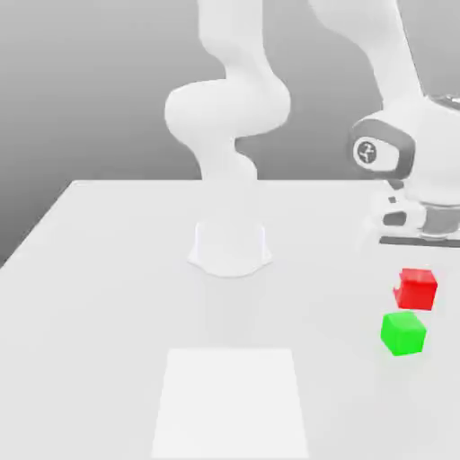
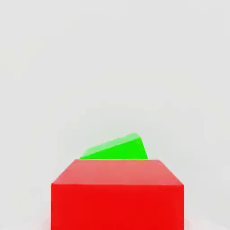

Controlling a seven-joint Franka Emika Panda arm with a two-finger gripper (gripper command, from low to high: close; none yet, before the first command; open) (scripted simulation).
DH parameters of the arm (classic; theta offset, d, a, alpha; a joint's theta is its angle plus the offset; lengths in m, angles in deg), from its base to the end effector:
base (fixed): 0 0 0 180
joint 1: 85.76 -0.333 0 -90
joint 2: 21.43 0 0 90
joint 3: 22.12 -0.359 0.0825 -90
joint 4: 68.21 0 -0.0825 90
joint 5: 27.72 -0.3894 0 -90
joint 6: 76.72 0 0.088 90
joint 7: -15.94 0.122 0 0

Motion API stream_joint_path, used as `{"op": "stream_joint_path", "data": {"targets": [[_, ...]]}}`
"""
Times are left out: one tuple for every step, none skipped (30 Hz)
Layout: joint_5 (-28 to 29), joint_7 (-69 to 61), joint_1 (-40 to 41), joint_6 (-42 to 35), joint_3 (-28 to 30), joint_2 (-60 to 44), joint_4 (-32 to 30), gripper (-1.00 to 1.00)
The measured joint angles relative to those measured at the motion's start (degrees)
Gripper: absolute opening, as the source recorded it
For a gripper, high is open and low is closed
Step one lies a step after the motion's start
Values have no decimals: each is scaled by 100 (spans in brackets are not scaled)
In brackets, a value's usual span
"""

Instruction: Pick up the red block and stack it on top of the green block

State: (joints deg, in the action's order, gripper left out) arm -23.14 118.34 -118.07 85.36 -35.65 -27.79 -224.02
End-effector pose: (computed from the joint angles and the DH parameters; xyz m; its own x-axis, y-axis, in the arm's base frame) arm 0.2795 0.2967 0.2144 0.6117 -0.7911 -0.0017 -0.7911 -0.6117 -0.0022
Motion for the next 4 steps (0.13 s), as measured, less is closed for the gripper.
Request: {"op": "stream_joint_path", "data": {"targets": [[128, 95, -43, 127, 74, -139, 6, 100], [128, 95, -43, 127, 74, -139, 6, 100], [128, 95, -43, 127, 74, -139, 6, 100], [128, 95, -43, 127, 74, -139, 6, 100]]}}
